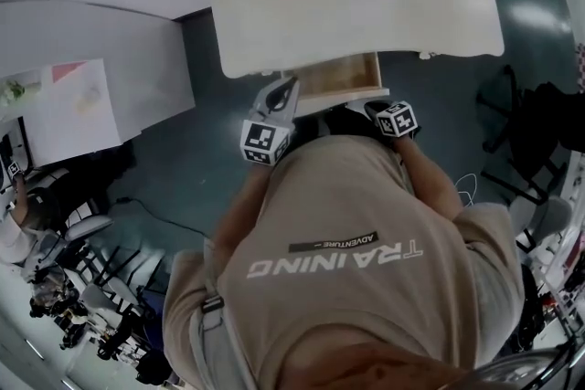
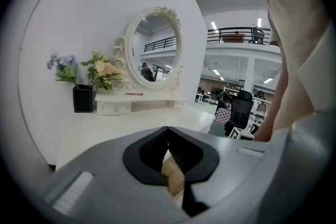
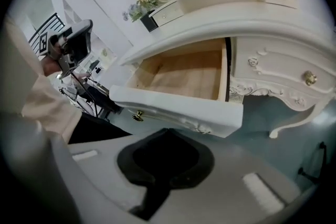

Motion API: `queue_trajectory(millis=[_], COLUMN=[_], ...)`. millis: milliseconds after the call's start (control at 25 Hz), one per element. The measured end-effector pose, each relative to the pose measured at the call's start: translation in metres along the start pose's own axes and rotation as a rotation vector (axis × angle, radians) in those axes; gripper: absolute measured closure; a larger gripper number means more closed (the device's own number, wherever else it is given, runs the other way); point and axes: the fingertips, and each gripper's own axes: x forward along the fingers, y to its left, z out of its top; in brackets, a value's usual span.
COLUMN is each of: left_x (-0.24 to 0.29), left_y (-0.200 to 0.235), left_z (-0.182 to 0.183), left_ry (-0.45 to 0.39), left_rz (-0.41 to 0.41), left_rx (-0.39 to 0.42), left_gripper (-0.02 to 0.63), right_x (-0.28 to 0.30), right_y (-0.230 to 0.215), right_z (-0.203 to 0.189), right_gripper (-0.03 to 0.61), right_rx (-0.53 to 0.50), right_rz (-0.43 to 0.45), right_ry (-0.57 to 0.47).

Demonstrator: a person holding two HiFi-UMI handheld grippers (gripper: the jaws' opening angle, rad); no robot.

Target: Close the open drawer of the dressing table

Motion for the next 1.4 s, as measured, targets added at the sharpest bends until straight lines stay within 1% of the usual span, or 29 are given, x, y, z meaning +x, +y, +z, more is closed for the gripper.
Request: queue_trajectory(millis=[120,200,280,320,440,520,840,1040,1240,1400], left_x=[-0.011,-0.020,-0.026,-0.028,-0.029,-0.028,-0.009,0.002,0.010,0.019], left_y=[0.002,0.005,0.012,0.016,0.028,0.036,0.042,0.049,0.060,0.070], left_z=[-0.012,-0.015,-0.013,-0.011,-0.004,0.000,0.011,0.022,0.032,0.039], left_ry=[0.006,0.001,-0.009,-0.016,-0.034,-0.041,-0.061,-0.057,-0.064,-0.062], left_rz=[0.040,0.069,0.096,0.105,0.121,0.130,0.133,0.129,0.150,0.149], left_rx=[-0.033,-0.056,-0.063,-0.061,-0.054,-0.052,-0.053,-0.030,-0.026,-0.012], left_gripper=[0.607,0.607,0.607,0.607,0.607,0.607,0.607,0.607,0.607,0.607], right_x=[0.002,0.001,0.001,0.002,0.002,0.004,0.009,0.014,0.016,0.019], right_y=[0.000,0.003,0.006,0.006,0.005,0.003,-0.013,-0.022,-0.031,-0.039], right_z=[0.005,0.007,0.008,0.010,0.017,0.024,0.055,0.077,0.097,0.115], right_gripper=[0.575,0.575,0.575,0.575,0.575,0.575,0.575,0.575,0.575,0.575], right_rx=[-0.003,-0.032,-0.056,-0.049,0.015,0.021,0.015,0.027,0.031,0.046], right_rz=[0.012,0.019,0.020,0.022,0.016,0.009,0.010,0.011,-0.002,-0.005], right_ry=[0.008,0.026,0.047,0.050,0.036,0.036,-0.002,-0.035,-0.057,-0.096])
